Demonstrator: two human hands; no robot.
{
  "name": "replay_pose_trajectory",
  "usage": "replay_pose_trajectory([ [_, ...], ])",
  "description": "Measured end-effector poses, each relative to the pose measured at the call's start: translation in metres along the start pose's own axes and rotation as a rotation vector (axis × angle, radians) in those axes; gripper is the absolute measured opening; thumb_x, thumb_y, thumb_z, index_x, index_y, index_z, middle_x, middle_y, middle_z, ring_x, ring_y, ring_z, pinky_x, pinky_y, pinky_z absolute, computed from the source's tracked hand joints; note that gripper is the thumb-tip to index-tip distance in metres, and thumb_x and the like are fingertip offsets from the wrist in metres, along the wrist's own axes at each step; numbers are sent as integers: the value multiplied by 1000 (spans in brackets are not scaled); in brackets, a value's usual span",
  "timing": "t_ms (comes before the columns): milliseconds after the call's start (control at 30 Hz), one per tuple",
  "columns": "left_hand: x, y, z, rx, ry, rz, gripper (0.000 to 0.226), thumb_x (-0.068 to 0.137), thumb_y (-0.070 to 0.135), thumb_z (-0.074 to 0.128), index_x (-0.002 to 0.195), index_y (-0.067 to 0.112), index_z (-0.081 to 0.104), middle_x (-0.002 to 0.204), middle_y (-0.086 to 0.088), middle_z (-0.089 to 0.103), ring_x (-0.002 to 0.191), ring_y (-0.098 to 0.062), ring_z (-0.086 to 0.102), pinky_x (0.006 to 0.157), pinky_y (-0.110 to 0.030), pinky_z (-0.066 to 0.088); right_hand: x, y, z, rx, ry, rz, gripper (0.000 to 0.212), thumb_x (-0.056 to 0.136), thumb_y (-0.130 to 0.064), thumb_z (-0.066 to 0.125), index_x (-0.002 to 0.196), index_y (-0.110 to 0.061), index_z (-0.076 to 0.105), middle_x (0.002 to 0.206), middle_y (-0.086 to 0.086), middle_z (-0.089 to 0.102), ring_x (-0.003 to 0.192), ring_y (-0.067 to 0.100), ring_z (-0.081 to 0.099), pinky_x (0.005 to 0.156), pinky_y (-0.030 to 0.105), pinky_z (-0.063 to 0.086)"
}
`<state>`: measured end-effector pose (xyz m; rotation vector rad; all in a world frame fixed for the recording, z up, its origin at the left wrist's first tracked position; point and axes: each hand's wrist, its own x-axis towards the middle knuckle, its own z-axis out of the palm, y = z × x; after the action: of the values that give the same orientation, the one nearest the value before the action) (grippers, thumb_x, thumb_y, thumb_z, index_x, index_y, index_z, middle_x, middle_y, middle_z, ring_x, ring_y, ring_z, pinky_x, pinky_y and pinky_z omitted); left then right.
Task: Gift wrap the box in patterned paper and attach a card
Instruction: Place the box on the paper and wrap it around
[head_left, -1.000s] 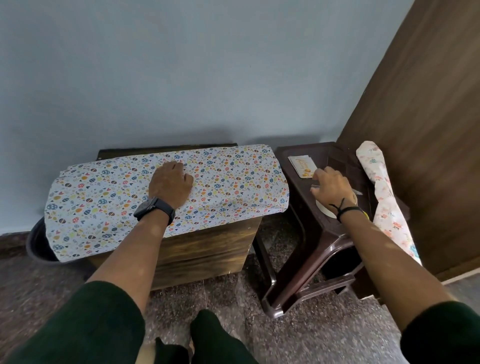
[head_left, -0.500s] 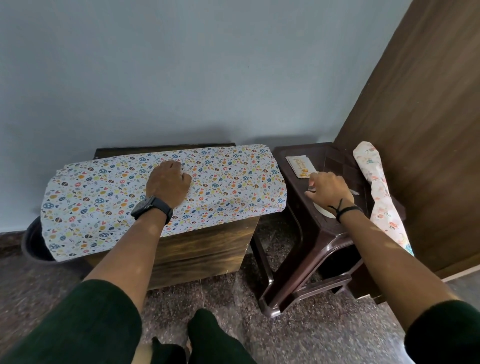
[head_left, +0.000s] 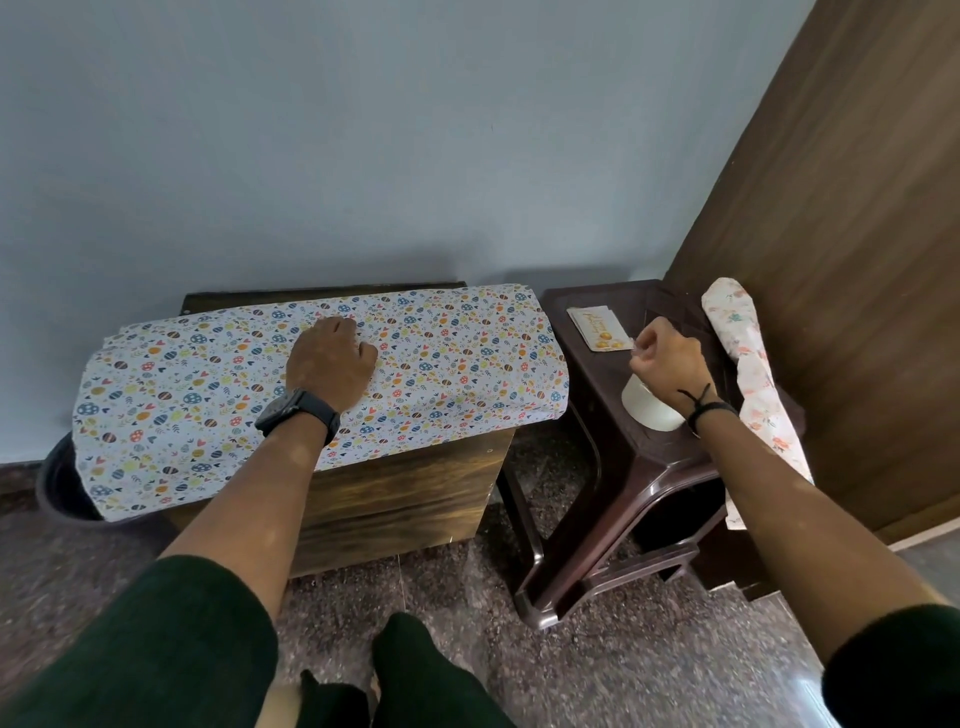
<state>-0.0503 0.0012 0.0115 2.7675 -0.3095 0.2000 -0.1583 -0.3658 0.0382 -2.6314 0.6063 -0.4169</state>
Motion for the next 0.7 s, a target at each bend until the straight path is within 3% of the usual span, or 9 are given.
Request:
replay_pose_trajectory([
  [167,1,-2,1,0,7,2,45,96,28,41,132,2,47,134,-16,50,121,-31,46,101,-43,37,2,5,-12,85,-23,77,12,79,-10,63,90,-12,60,83,3,61,89,22,58,78,27,43],
  [300,2,-3,3,7,7,-2,46,96,28,41,133,2,47,135,-16,49,121,-31,46,101,-42,38,9,10,-19,211,-21,179,11,76,-16,66,85,-19,59,87,4,64,92,26,63,87,41,52],
  [400,2,-3,4,4,11,1,45,96,29,41,132,2,47,134,-16,50,120,-31,47,101,-42,38,12,11,-23,437,-42,267,12,78,-13,64,80,-24,57,95,11,68,83,26,69,79,45,57],
  [500,3,-3,5,3,17,6,45,96,29,41,132,2,47,133,-16,50,120,-31,47,101,-41,37,10,5,-26,631,-80,298,16,88,-4,55,82,-18,57,90,15,66,74,21,67,71,37,57],
  [700,2,-3,5,-36,36,16,41,96,27,43,128,2,49,128,-15,52,114,-30,48,96,-39,38,9,-27,-24,945,-158,254,11,94,-7,53,84,-7,59,81,13,62,73,21,62,72,30,55],
])
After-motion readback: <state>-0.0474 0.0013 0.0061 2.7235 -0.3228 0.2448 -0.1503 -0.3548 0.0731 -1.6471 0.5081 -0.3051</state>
